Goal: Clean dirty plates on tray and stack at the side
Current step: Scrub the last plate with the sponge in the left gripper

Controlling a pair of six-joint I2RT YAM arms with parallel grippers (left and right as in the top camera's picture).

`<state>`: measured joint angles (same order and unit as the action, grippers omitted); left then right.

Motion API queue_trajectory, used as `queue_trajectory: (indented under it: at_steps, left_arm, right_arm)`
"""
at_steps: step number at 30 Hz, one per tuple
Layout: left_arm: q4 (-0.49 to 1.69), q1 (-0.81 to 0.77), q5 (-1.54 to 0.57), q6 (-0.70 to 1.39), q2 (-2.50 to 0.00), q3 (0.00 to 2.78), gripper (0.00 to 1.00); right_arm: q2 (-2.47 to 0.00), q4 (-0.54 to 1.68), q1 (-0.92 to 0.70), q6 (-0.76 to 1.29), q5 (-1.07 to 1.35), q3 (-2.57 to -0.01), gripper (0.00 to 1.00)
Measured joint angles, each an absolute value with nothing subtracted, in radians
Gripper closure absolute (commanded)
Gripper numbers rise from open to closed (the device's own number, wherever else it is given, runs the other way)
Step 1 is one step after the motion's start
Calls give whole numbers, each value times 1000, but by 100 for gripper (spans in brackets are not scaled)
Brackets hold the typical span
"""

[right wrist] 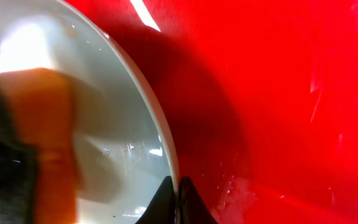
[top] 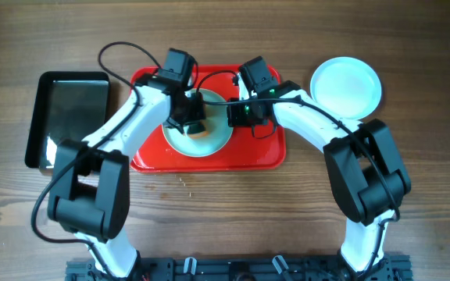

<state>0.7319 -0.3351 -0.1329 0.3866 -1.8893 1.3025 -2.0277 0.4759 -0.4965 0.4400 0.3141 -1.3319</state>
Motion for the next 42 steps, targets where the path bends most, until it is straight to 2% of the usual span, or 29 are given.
queue_trajectory:
  at_steps: [12, 20, 25, 31, 36, 42]
  left_arm:
    - [710, -380, -75, 387, -1972, 1311, 96]
    - [881, -327, 199, 387, -1982, 1329, 96]
    - [994, -292, 211, 387, -1998, 1427, 96]
    - [919, -274, 52, 387, -1900, 1493, 96]
    - [865, -298, -115, 387, -1993, 1474, 96]
    - [844, -372, -150, 387, -2044, 1438, 96]
  right_arm:
    - [-2035, 539, -501, 460, 286, -1332, 95]
    - [-2037, 542, -512, 467, 292, -1332, 96]
    - [-2037, 539, -516, 467, 306, -1332, 96]
    - [-2037, 545, -516, 467, 306, -1332, 96]
    - [-2037, 546, -516, 471, 306, -1332, 96]
    - [-2037, 562, -509, 470, 305, -1332, 96]
